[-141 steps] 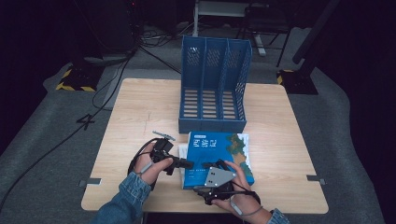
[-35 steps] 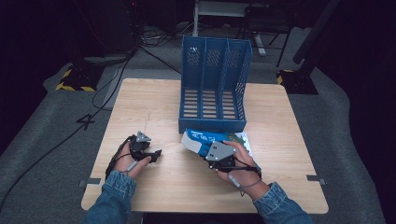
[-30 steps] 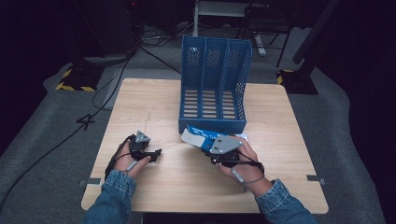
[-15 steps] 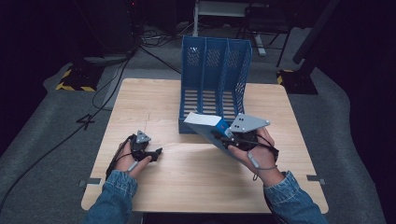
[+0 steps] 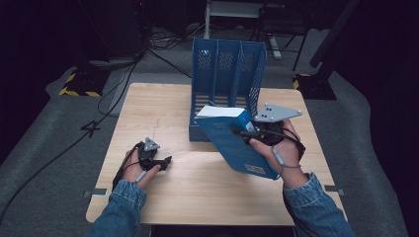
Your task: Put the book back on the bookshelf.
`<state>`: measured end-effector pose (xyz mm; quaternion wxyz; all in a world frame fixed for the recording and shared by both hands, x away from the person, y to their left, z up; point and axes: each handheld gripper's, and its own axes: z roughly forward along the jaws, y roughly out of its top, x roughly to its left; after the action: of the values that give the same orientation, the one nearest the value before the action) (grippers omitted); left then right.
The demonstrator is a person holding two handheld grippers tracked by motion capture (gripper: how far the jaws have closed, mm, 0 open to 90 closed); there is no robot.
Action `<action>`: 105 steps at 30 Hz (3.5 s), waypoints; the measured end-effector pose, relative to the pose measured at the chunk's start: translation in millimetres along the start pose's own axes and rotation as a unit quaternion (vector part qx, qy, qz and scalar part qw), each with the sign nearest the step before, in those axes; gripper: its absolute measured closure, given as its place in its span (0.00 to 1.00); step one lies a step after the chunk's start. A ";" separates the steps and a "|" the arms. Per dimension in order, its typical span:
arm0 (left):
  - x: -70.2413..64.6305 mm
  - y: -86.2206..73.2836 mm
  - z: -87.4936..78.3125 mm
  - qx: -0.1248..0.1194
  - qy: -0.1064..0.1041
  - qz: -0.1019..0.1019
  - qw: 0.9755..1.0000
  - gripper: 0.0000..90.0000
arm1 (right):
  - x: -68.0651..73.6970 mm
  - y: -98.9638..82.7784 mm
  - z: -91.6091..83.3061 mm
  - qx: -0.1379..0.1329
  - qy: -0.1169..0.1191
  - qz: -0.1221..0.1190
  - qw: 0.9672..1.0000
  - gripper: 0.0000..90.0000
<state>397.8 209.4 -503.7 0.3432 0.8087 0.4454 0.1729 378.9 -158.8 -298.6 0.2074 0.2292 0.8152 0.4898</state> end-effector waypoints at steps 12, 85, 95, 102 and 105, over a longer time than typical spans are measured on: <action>-0.3 0.7 1.2 -0.001 0.004 -0.004 1.000 0.32 | -19.8 22.1 -19.1 -0.028 -0.007 0.013 1.000 0.68; 4.5 3.9 5.1 0.011 0.024 -0.024 0.999 0.16 | -205.6 46.8 7.4 -0.095 -0.158 0.232 0.955 0.68; 4.5 3.9 5.2 0.010 0.024 -0.025 0.999 0.16 | -206.4 63.0 24.7 -0.115 -0.167 0.233 0.951 0.68; 4.5 3.9 5.1 0.011 0.024 -0.024 0.999 0.16 | -207.0 55.5 45.8 -0.130 -0.163 0.248 0.946 0.68; 4.5 3.9 5.2 0.010 0.025 -0.025 0.999 0.16 | -206.0 50.9 53.3 -0.140 -0.154 0.242 0.948 0.68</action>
<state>405.6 209.7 -504.7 0.3279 0.7965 0.4752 0.1796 584.2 -219.0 -252.8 0.2362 0.4608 0.6168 0.5929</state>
